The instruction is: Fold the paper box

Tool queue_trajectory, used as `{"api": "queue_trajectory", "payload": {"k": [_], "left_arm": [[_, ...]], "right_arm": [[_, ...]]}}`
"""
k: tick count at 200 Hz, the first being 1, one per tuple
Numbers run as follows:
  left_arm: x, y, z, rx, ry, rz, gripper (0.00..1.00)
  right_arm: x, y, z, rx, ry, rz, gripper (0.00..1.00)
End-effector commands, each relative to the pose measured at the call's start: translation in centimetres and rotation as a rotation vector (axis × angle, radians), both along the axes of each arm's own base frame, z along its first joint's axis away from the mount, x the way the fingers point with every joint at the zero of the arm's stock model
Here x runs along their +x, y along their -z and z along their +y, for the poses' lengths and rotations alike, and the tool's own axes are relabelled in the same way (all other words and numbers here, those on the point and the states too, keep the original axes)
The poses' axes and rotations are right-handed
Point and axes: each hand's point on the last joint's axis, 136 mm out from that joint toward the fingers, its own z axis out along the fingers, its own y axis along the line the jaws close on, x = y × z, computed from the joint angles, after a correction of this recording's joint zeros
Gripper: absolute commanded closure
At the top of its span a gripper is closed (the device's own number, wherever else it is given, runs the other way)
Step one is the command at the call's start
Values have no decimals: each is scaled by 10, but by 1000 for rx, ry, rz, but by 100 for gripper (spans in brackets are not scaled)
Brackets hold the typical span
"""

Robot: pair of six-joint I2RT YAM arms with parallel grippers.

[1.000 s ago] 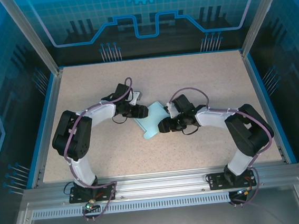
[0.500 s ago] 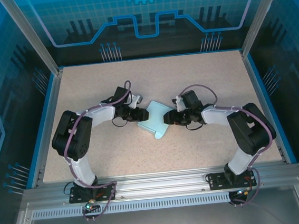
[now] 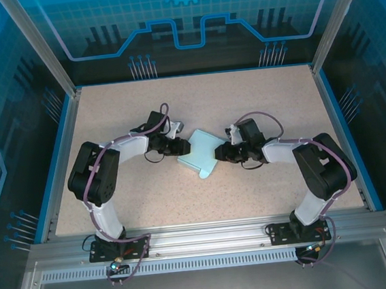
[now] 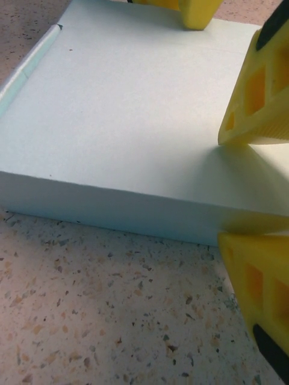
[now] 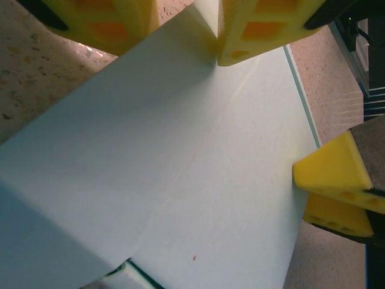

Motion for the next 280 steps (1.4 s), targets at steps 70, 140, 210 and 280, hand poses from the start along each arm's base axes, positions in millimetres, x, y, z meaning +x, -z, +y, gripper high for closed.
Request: {"api": "queue_trajectory", "payload": {"k": [70,140,210,280], "left_arm": [[-21,13,-19,-117,46,133,61],[-9,15,-30,-125,51,125,50],[-4,16,-47,-120,80,118,42],[-6,17,-63,-115,112,116,42]], "right_arm": [[11,-68,4,194,42,-164,91],[7,-83,1,198,47,-187,92],[6,-93,-2,185,60,-198,91],[7,-76,-6,103,118,-122,89]]}}
